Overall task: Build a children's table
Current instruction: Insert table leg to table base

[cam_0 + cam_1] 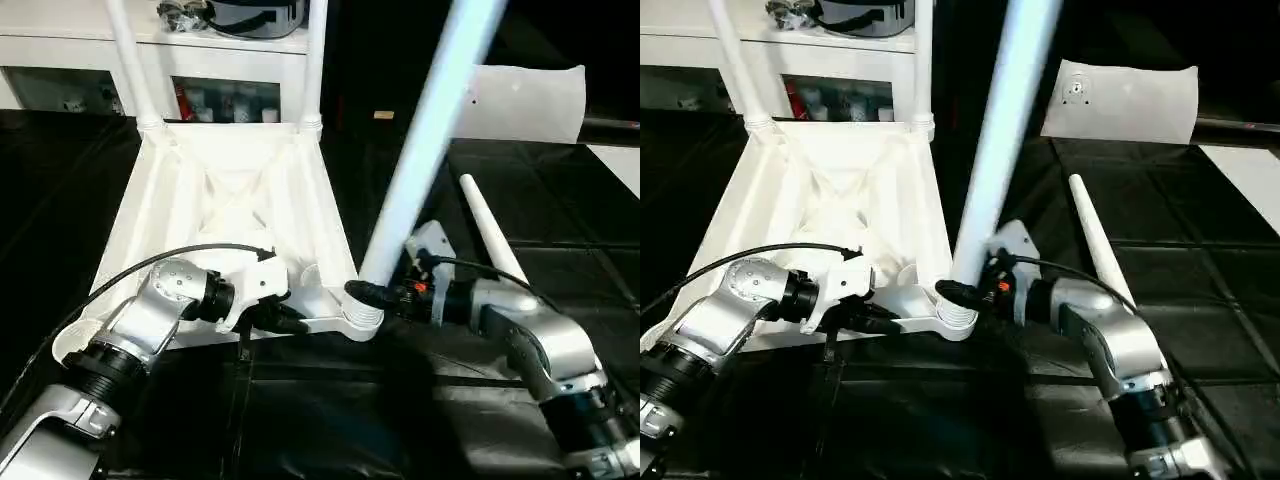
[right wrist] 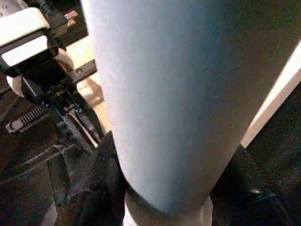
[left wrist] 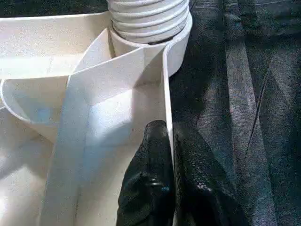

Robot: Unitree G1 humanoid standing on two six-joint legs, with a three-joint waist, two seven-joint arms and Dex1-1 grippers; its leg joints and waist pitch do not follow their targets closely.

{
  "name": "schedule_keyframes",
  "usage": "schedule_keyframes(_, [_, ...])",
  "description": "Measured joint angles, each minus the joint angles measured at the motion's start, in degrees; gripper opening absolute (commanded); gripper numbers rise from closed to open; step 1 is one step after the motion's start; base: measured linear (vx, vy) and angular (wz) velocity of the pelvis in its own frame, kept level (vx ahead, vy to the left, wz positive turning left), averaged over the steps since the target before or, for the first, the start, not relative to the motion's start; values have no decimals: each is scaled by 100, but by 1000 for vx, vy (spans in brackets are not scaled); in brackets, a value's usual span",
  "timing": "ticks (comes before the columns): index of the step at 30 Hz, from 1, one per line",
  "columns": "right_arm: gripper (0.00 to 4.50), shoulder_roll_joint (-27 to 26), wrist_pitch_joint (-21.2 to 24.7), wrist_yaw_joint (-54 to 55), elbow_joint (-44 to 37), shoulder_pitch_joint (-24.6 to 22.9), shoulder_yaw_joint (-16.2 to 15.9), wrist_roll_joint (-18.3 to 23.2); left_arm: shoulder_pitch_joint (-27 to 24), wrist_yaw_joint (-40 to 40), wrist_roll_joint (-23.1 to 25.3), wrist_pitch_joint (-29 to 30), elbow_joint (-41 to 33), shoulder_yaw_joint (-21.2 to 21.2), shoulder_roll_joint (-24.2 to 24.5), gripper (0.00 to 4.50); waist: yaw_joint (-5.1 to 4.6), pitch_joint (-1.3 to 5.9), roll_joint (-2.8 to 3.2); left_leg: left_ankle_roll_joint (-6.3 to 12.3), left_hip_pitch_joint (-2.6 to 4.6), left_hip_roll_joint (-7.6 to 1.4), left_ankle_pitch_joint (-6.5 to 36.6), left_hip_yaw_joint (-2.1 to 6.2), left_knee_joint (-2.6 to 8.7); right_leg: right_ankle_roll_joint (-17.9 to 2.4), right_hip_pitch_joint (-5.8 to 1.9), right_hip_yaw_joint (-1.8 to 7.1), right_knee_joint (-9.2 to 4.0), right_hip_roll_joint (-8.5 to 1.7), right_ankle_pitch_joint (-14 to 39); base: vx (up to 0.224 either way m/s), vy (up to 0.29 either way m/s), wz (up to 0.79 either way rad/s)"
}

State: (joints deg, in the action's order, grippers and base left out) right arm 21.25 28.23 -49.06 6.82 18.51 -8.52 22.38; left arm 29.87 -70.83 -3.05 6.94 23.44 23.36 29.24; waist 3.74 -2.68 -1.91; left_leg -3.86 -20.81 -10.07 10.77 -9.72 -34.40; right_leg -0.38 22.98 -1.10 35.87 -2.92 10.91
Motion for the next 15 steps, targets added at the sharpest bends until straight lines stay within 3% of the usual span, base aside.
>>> schedule_keyframes(9, [193,-217,-676,168,-123,-750,299,83,43,-5,12,-88,167,11,-164,0,111,24,48,6,18,7,5,-1,8,12,-26,-10,-18,-15,7,0,0,0])
schedule_keyframes(15, [193,-10,-1186,134,-319,-896,4,-211,51,-65,50,-116,194,36,-173,0,136,34,68,7,28,7,6,-1,23,18,-36,-13,-30,-15,11,0,0,0])
